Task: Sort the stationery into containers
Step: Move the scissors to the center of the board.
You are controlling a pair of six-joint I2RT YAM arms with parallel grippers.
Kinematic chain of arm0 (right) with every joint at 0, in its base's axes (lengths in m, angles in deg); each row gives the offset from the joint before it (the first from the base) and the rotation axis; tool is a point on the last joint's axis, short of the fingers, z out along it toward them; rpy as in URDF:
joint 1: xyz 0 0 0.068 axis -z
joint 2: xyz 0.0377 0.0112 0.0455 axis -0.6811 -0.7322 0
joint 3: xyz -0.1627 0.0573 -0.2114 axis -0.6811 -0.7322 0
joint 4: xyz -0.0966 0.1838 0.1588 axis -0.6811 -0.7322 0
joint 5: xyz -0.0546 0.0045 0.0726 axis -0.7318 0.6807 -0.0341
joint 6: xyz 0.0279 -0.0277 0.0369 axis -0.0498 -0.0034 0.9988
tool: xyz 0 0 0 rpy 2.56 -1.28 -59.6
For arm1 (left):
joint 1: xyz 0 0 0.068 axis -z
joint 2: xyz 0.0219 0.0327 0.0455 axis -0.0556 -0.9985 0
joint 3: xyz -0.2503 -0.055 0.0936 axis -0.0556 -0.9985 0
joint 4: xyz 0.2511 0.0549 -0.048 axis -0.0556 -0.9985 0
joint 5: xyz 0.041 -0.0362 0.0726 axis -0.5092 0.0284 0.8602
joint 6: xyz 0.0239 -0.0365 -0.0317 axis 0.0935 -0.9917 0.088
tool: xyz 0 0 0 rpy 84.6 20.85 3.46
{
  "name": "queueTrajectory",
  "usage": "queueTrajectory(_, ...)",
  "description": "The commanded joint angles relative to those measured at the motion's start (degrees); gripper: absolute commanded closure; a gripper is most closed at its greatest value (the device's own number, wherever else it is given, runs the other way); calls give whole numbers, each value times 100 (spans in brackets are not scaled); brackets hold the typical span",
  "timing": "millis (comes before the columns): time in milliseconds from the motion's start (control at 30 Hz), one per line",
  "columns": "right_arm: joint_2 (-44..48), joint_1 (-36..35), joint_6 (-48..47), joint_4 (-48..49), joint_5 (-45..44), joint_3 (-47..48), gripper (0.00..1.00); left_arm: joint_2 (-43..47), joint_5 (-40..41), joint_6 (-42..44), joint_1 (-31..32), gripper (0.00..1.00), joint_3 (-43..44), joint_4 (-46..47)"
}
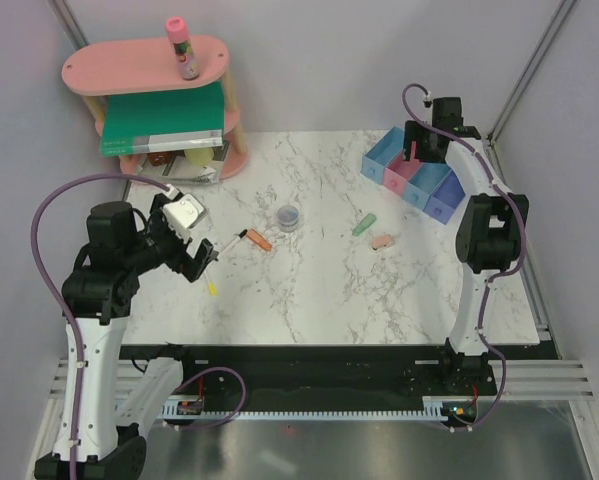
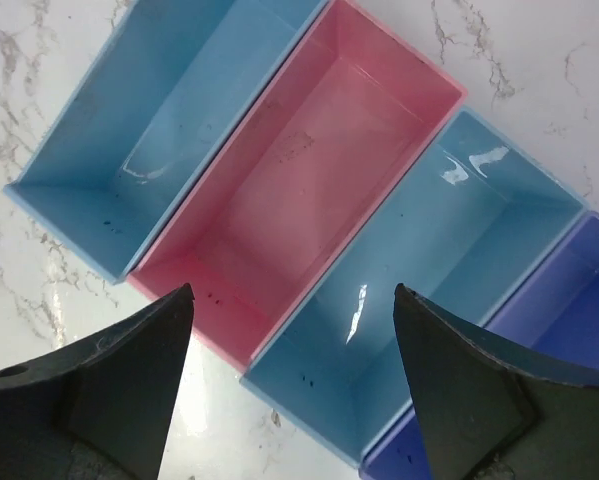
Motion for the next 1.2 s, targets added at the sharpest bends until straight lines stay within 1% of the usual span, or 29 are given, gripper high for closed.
queueTrajectory(0,-368,8,94,229,-455,666,12,-141,-20,287,0,2,513,-164)
queueTrajectory(33,-430,-140,111,229,-481,701,13,-159,-2,278,0,2,575,-173)
queueTrajectory(167,-580,-141,173,220,-701,702,15,-273,-2,269,0,2,821,-182)
queueTrajectory(333,-791,-150,191,256,-605,631,19,-335,-19,295,0,2,900,-173)
queueTrajectory(533,-1046,-247,129,317,-657,640,26,-396,-54,313,0,2,979,-173)
queueTrajectory(600,-1090,-273,120,361,-658,597,29,-414,-72,304,0,1,997,-173)
queueTrajectory(633,-1081,-282,120,396,-649,553,31,-423,-89,287,0,2,1014,-173)
queueTrajectory(767,-1037,-343,85,502,-631,351,43,-423,-169,225,0,1,997,-173)
queueTrajectory(867,-941,-457,24,607,-631,158,48,-414,-195,208,0,1,962,-173)
queueTrajectory(1067,-633,-817,-257,888,-728,-378,53,-423,-239,208,0,1,971,-182)
queueTrajectory(1167,-545,-1037,-380,932,-737,-493,55,-414,-318,163,0,1,962,-173)
